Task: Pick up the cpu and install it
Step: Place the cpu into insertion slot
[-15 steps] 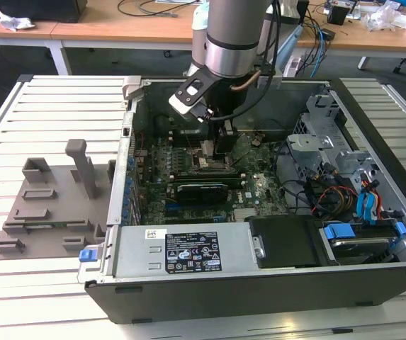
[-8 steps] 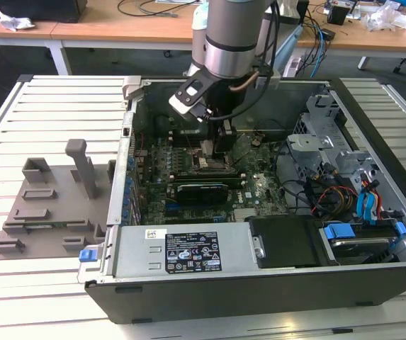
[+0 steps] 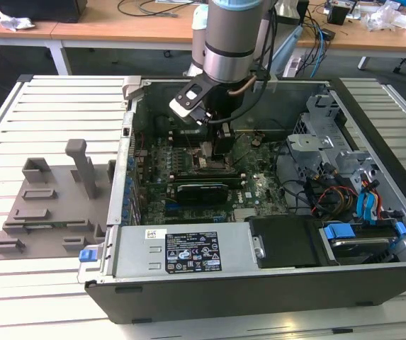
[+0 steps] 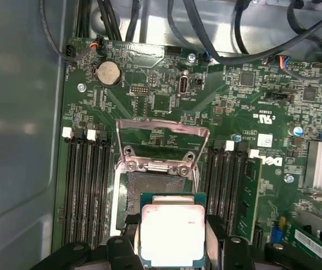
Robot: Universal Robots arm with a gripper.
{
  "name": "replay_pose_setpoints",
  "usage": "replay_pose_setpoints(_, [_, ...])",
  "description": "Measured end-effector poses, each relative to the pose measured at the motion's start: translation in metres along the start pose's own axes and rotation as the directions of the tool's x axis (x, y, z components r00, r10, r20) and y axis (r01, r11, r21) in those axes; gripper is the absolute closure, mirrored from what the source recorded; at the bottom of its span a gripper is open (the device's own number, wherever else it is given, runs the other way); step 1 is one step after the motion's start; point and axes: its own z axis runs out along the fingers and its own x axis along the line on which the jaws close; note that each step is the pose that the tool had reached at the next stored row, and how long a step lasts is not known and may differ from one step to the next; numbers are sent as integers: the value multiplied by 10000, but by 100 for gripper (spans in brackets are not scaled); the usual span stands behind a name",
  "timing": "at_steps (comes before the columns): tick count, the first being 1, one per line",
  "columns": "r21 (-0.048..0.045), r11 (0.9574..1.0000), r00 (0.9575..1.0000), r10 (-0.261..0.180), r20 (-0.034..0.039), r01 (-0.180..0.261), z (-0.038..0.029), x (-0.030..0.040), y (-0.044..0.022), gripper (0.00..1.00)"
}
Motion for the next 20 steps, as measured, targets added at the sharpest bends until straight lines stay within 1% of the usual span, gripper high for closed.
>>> replay_pose_setpoints(1, [0,10000,10000,8,-1,-8,19,2,0,45])
replay_pose_setpoints(2, [0,9999,9999,117,-4,-117,69,15,2,45])
replay_pose_setpoints(9, [2,9993,9993,366,-2,-366,200,77,13,45])
replay_pose_setpoints(11, [3,9992,9992,399,-2,-399,258,85,16,45])
replay_pose_setpoints(16, [3,9991,9991,433,-3,-433,330,87,18,45])
replay_pose_setpoints(20, [4,9990,9990,456,-4,-456,360,87,19,45])
